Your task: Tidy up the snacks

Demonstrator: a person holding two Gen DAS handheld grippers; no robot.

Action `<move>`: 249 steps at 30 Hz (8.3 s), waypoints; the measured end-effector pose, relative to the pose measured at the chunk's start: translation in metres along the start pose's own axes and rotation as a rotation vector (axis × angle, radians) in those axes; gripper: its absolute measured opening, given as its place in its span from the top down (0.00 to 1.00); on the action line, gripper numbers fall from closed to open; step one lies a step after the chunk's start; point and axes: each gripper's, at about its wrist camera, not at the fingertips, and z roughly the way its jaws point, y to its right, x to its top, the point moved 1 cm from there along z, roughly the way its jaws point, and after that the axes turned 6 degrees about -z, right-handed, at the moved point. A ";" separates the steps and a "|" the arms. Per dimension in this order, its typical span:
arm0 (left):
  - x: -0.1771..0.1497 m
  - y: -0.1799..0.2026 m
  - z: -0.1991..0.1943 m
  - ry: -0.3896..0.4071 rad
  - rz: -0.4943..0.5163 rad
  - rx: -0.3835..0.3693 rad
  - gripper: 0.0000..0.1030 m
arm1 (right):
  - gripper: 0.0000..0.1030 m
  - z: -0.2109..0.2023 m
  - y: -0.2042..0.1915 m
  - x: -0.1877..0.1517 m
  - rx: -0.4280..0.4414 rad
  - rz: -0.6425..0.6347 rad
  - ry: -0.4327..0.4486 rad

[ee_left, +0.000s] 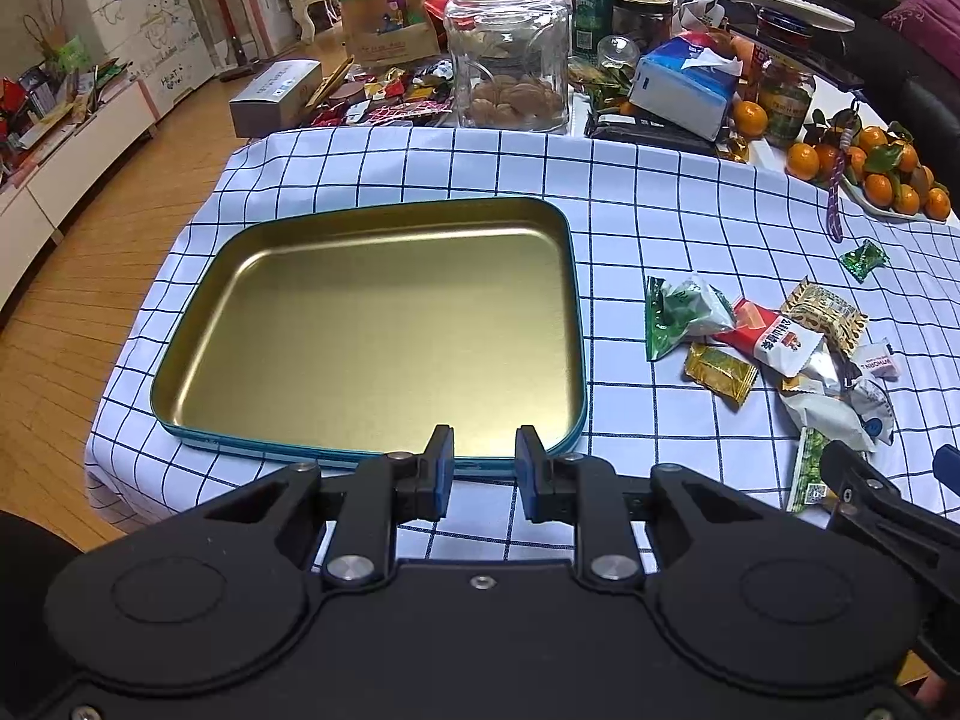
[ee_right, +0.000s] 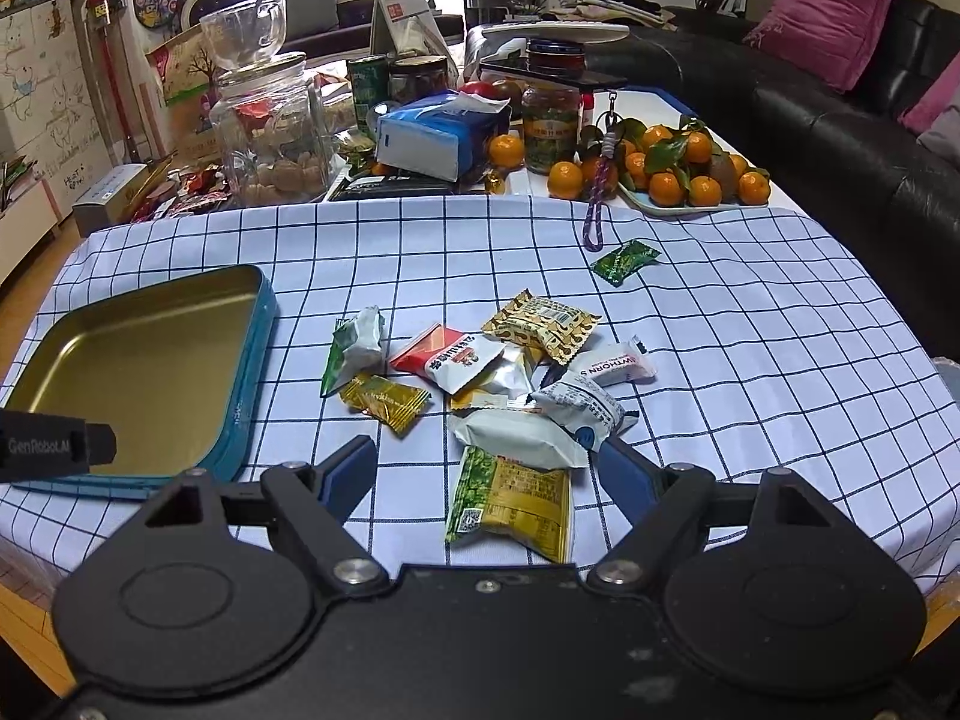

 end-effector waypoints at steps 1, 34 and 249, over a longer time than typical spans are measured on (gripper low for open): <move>0.000 0.000 0.000 0.000 -0.001 0.000 0.69 | 0.18 0.000 0.000 0.000 0.000 -0.004 0.000; 0.009 0.022 -0.023 0.029 0.001 -0.114 0.69 | 0.34 -0.012 0.023 -0.005 -0.052 -0.118 -0.063; 0.114 -0.160 0.091 -0.193 -0.492 0.168 0.64 | 0.53 0.098 -0.114 0.141 0.513 -0.066 -0.098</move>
